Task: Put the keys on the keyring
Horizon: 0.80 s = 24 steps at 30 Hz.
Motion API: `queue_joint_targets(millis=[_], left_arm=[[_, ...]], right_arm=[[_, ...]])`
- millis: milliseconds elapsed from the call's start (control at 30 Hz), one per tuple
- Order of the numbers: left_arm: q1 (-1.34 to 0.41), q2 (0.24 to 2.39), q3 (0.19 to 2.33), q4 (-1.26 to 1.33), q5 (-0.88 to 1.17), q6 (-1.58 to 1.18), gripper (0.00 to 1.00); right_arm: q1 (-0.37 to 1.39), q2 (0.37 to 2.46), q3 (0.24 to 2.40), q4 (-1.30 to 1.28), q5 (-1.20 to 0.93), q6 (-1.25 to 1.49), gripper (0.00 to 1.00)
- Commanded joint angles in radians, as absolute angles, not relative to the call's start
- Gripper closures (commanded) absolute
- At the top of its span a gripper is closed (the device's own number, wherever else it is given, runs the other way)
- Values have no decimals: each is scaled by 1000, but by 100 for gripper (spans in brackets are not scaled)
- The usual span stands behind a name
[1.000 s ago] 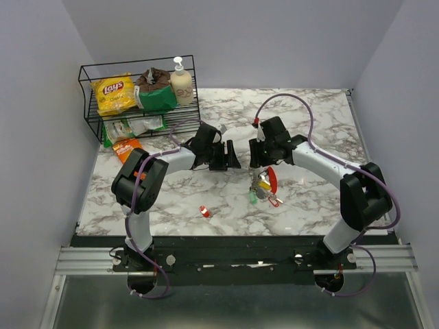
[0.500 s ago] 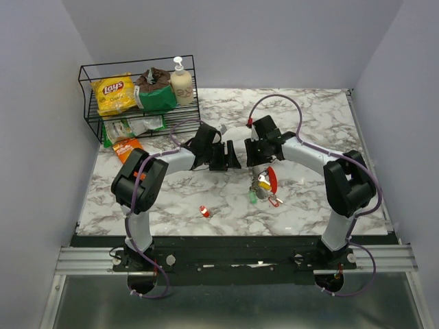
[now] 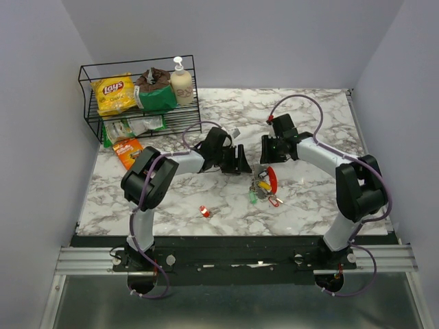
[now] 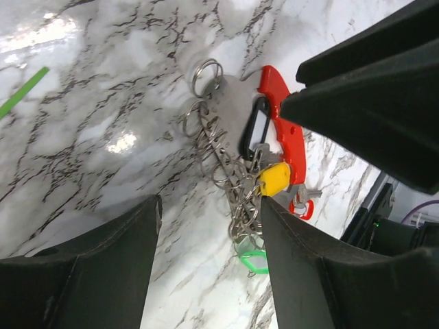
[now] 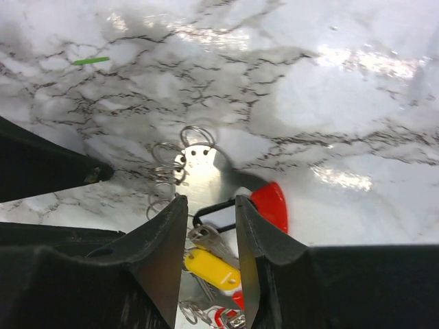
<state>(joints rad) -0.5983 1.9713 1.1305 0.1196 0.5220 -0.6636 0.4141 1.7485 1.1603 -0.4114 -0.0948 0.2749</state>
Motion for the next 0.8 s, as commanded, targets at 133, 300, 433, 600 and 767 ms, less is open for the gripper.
queue_joint_targets(millis=[133,300,433,600,767], left_arm=[[-624,2017,1153,164,503,-658,32],[-632,2049,1177,144,460,-631,35],[-640,2059,1192,132,394,-601,37],[-647,2085,1230,89,354,-557,43],[-649,2068,1197,92,342,-541,46]], right_arm=[[376,1704,1121,-376,-153,319,57],[371,1704,1114,-370,-169,321,57],[371,1707,1108,-365,-179,322,57],[368,1717,1109,-365,-190,324,57],[367,1717,1109,-365,-218,324,57]])
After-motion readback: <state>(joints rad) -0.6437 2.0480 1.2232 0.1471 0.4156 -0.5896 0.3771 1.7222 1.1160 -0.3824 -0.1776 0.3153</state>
